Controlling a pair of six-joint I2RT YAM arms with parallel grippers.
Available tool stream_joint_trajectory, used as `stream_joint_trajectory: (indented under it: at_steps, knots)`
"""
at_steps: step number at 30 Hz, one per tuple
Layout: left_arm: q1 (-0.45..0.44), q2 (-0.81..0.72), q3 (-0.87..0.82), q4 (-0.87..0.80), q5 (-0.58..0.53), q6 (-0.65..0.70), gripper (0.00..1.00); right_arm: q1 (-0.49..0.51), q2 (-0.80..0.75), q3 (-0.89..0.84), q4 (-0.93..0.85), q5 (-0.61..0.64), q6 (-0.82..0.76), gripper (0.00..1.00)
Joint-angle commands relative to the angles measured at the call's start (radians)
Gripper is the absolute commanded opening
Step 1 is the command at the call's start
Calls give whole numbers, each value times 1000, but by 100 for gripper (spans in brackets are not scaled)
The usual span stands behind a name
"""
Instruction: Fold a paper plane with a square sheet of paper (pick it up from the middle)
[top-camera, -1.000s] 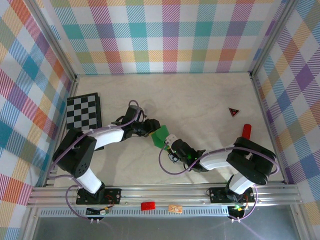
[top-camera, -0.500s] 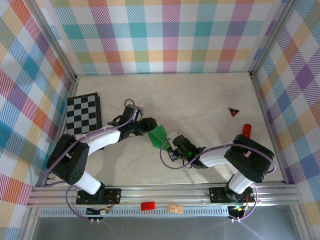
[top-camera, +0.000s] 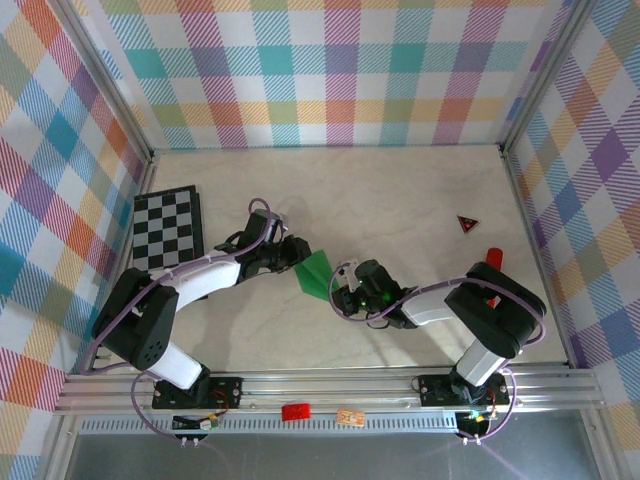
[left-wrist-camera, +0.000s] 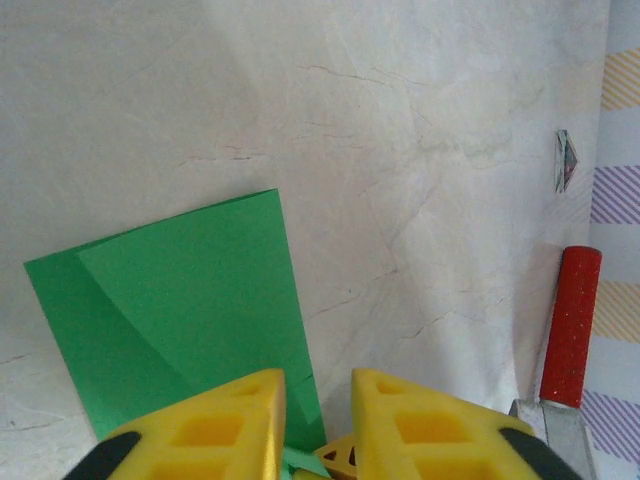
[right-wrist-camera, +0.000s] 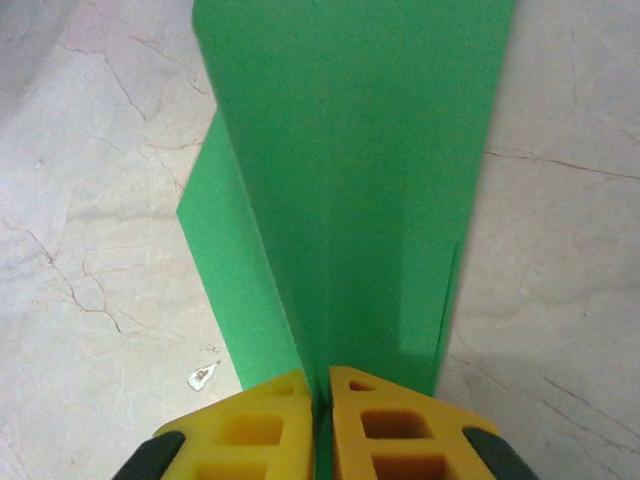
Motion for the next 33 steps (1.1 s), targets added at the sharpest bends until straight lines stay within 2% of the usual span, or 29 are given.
stream_joint_trajectory:
  at_steps: [1,8,16,23,28,33]
  knots:
    - [-1,-36,-23,4,11,4,22,-17,23,-7,3,-66,54,13]
    - [-1,-36,-50,39,32,-15,16,-43,38,-10,18,-132,97,11]
    - [-1,-17,-108,153,90,-54,10,-76,62,-18,58,-210,179,10]
    - [-21,54,-112,248,154,-82,9,-105,75,-24,84,-271,226,10]
    - [-36,116,-113,327,171,-122,8,-123,84,-30,93,-306,259,10]
    - [-55,145,-104,339,167,-126,8,-138,102,-37,145,-327,293,10]
